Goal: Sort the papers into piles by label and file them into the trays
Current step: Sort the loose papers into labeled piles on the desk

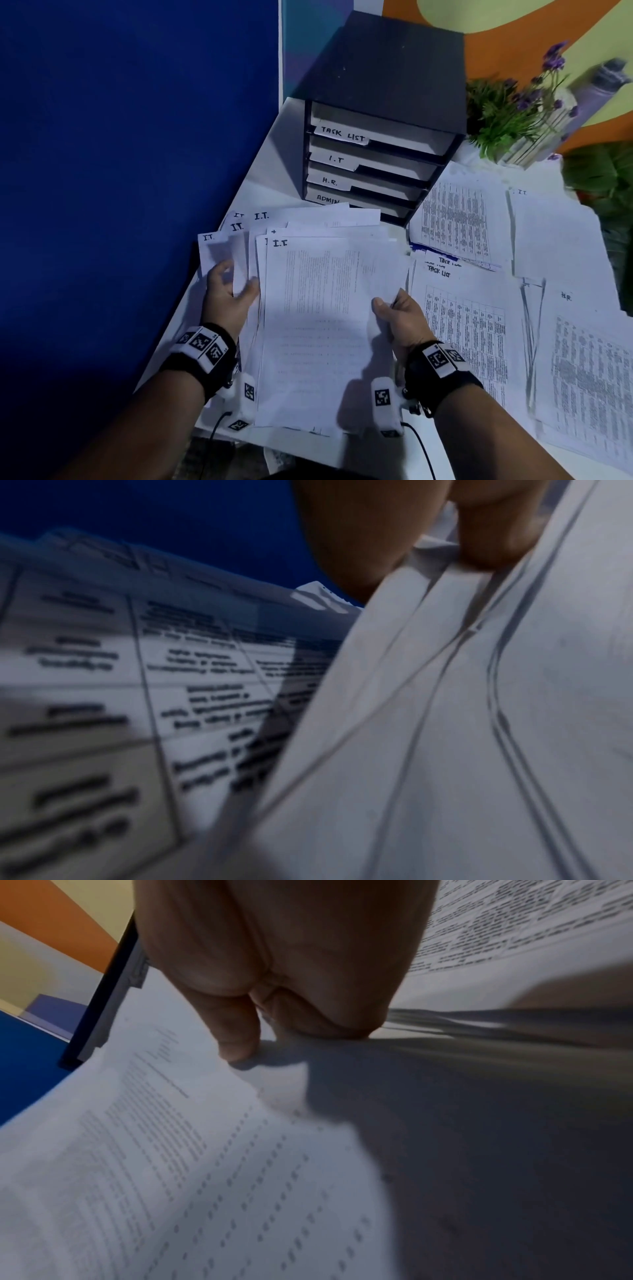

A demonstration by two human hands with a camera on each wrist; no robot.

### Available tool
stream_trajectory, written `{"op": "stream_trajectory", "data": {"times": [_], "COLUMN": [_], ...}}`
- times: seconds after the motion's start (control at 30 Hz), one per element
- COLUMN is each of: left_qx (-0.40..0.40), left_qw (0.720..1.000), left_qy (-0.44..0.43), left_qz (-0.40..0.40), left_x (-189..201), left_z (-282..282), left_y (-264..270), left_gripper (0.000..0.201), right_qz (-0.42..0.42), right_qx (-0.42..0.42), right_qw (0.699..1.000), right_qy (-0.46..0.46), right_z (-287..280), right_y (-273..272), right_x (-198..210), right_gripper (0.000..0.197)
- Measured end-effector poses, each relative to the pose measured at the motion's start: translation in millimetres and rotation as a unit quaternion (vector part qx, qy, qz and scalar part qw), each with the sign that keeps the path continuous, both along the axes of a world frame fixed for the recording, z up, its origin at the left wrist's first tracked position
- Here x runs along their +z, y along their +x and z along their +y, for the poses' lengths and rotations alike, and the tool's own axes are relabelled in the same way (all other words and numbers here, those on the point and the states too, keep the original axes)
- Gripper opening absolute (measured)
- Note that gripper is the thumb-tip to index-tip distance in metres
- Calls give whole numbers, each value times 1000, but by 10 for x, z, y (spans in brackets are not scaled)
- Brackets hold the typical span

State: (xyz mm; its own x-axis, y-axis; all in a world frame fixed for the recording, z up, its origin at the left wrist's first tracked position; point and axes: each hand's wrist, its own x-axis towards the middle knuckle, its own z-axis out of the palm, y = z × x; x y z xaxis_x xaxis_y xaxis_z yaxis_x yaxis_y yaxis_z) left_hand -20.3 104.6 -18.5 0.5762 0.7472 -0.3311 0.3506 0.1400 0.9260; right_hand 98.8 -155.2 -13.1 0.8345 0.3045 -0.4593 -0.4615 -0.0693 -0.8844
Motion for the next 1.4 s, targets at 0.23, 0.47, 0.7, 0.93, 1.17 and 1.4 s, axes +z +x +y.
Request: {"op": "stream_trajectory", "data": {"times": [0.23, 0.47, 0.7, 0.93, 1.17, 1.4], "left_qx": [-93, -35, -20, -20, 40, -92], "left_qw": [995, 981, 974, 995, 992, 994], "left_qy": [25, 143, 117, 89, 100, 11], "left_qz": [-8, -125, -192, -37, -72, -59], "left_x": [232, 1040, 1007, 588, 809, 841], "left_z": [-270, -305, -458, -565, -697, -1575], "left_y": [80, 374, 158, 142, 650, 1086], "left_gripper": [44, 12, 36, 49, 43, 28], "right_qz": [-24, -309, -361, -257, -104, 17], "right_qx": [22, 9, 58, 99, -75, -150], "right_qw": [999, 951, 931, 957, 989, 986], "right_qy": [-35, -19, 3, -87, -73, 68], "right_z": [206, 409, 318, 246, -233, -652], "right_y": [-17, 39, -192, -254, 127, 223], "right_x": [170, 1061, 1046, 615, 586, 606], "right_gripper": [16, 29, 55, 43, 42, 13]}}
